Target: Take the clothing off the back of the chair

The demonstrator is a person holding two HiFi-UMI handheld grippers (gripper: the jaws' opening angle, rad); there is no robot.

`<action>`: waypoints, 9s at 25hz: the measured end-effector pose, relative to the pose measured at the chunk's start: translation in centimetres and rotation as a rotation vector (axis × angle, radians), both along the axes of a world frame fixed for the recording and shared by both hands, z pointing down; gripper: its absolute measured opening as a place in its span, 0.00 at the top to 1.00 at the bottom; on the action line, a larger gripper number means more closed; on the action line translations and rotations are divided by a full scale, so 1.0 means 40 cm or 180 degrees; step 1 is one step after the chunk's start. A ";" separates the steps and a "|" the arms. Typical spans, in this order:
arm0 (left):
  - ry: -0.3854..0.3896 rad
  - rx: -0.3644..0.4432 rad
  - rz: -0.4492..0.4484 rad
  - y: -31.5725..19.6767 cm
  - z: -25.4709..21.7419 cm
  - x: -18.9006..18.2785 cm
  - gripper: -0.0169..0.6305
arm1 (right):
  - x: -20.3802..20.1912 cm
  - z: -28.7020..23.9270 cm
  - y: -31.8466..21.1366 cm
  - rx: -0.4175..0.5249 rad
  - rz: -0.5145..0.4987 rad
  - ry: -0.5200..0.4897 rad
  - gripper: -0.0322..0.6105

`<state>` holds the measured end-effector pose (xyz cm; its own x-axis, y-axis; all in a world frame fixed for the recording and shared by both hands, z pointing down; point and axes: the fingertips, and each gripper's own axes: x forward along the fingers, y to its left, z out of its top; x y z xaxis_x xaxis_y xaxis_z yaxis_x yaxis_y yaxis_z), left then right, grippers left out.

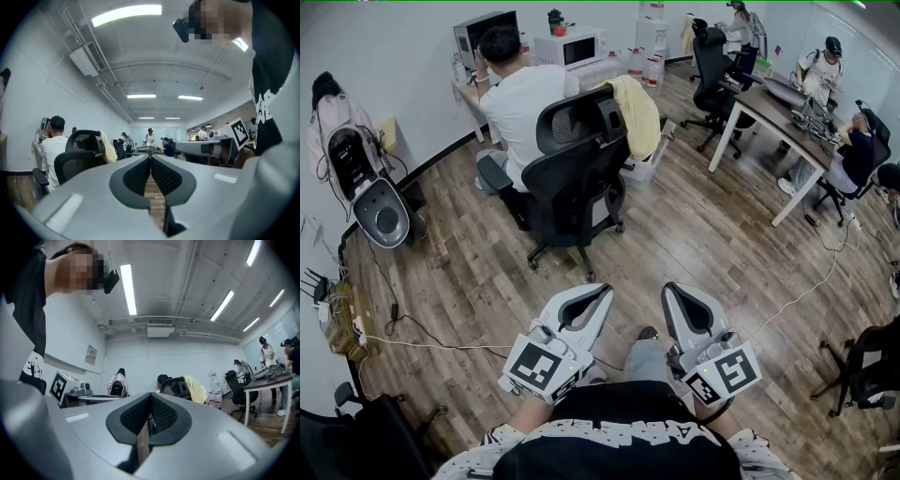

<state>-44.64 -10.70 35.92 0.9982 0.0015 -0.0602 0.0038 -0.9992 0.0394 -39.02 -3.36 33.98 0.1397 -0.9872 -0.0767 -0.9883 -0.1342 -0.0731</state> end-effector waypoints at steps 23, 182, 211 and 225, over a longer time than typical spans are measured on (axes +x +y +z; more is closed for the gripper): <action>-0.0041 -0.0068 0.0181 -0.019 0.024 0.170 0.97 | 0.178 0.026 0.014 -0.0057 0.0246 -0.0162 0.90; -0.1151 -0.0119 -0.2845 -0.656 0.119 1.065 0.57 | 1.118 0.086 -0.828 -0.0730 -0.2626 0.0434 0.90; -0.1069 0.0206 -0.3234 -0.548 0.064 1.033 0.96 | 1.126 0.081 -0.667 -0.0682 -0.2908 0.0178 0.90; -0.1104 0.0288 -0.3400 -0.472 0.045 1.032 0.96 | 1.141 0.103 -0.616 -0.0713 -0.3030 0.0092 0.90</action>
<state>-3.35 -29.56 37.73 0.4532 -0.8735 0.1778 -0.8523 -0.4830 -0.2008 6.61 -28.01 38.08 -0.7220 -0.6785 0.1353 -0.6916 0.7127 -0.1172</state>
